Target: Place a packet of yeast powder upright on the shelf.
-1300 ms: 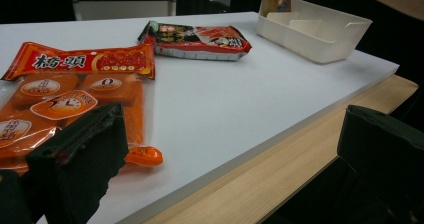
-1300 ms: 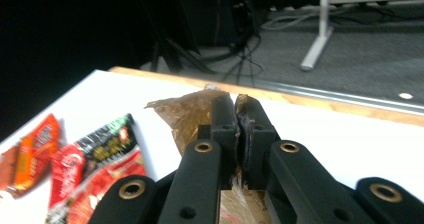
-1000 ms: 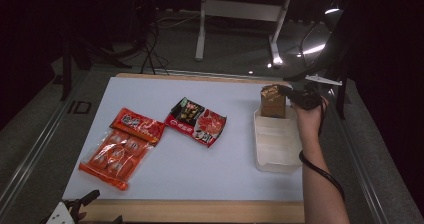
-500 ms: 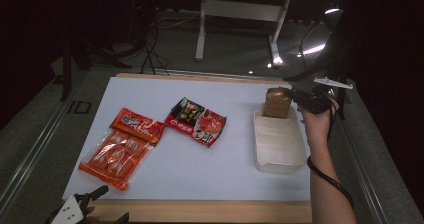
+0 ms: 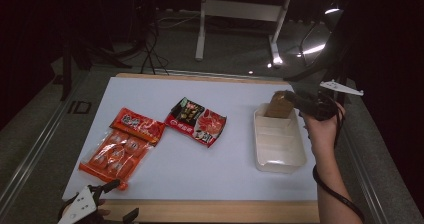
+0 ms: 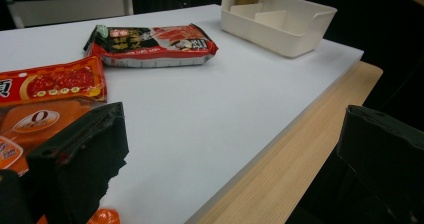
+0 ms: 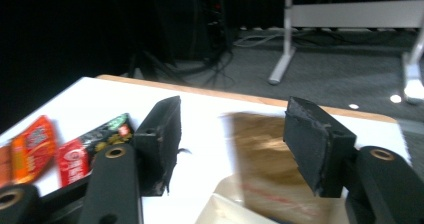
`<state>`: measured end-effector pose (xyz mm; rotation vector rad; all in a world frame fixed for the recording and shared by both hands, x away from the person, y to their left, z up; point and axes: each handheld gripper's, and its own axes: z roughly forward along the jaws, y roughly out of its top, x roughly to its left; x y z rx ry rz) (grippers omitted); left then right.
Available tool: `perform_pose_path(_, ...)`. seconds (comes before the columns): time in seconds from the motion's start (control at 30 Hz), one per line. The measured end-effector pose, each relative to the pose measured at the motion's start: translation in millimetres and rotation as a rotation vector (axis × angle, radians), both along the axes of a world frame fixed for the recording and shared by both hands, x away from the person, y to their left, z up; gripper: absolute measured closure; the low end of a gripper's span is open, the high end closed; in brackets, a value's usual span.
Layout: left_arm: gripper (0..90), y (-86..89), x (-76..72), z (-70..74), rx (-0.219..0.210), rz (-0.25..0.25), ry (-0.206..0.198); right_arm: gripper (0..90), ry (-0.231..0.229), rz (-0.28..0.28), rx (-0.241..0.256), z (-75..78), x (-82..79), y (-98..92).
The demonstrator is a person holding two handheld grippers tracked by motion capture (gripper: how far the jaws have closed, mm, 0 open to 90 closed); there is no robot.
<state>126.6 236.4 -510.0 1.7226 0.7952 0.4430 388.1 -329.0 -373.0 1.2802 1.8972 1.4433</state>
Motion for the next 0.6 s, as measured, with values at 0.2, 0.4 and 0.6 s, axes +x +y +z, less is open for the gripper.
perform_pose_path(0.2, 0.3, -3.3, 4.2, -0.4, 0.000, -0.022, -0.012, 30.2, -0.037, 0.024, 0.007, 6.9, -21.8, 8.3)
perform_pose_path(0.4, 0.4, -5.3, 5.5, 0.4, -0.007, -0.027, -0.041, 18.6, -0.081, 0.077, 0.018, 6.7, -51.4, 22.1)
perform_pose_path(0.6, 0.4, -8.2, 5.4, 1.1, -0.016, -0.041, -0.047, 13.4, -0.084, 0.159, 0.092, -2.6, -87.9, 34.0)
